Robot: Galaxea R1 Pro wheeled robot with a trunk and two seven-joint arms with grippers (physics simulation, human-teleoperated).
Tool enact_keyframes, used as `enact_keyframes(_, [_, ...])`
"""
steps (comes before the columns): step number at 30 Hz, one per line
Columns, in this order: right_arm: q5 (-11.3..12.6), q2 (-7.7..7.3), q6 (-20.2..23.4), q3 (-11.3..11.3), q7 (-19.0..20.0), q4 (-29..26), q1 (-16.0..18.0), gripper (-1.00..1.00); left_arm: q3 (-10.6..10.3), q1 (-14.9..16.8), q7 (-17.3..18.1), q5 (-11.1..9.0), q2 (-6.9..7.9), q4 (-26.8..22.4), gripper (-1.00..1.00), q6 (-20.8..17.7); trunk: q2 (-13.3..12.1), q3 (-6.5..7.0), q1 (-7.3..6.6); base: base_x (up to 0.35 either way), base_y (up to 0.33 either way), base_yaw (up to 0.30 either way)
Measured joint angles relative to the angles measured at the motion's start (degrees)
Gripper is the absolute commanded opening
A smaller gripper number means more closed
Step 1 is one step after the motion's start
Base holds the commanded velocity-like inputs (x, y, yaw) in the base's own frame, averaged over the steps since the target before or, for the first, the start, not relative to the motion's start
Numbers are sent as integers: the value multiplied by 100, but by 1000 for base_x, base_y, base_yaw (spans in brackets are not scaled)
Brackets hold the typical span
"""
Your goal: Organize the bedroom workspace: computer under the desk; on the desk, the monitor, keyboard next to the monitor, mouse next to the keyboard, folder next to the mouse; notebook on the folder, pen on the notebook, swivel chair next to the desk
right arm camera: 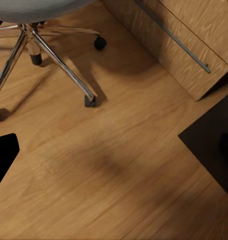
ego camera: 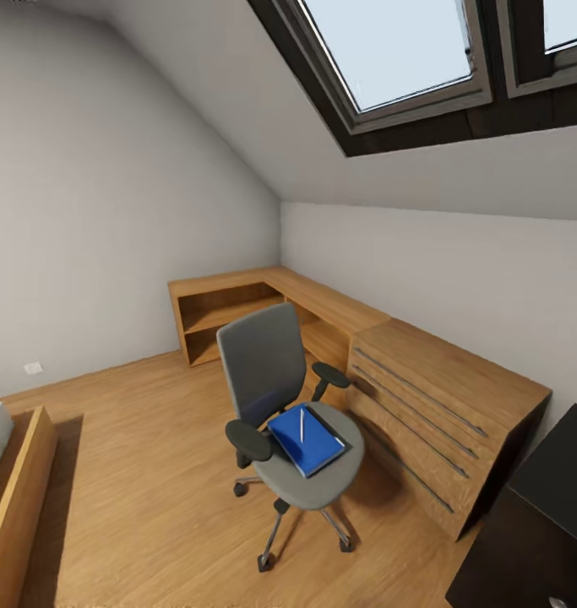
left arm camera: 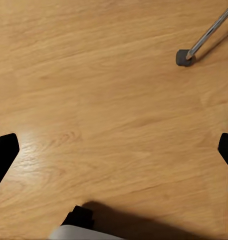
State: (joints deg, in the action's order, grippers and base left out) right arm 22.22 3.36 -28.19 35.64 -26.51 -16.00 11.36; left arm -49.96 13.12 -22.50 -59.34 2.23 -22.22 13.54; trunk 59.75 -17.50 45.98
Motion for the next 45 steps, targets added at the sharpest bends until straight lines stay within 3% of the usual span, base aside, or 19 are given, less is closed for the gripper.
enact_keyframes(35, [-13,7,10,-1,2,-9,-1,100,7,0,-4,-8,0,0,100,-8,0,-167,0,0,-11,249])
enact_keyframes(45, [-48,8,-6,28,10,-10,-5,100,9,1,-2,-8,-1,2,100,-9,0,-180,0,0,0,34])
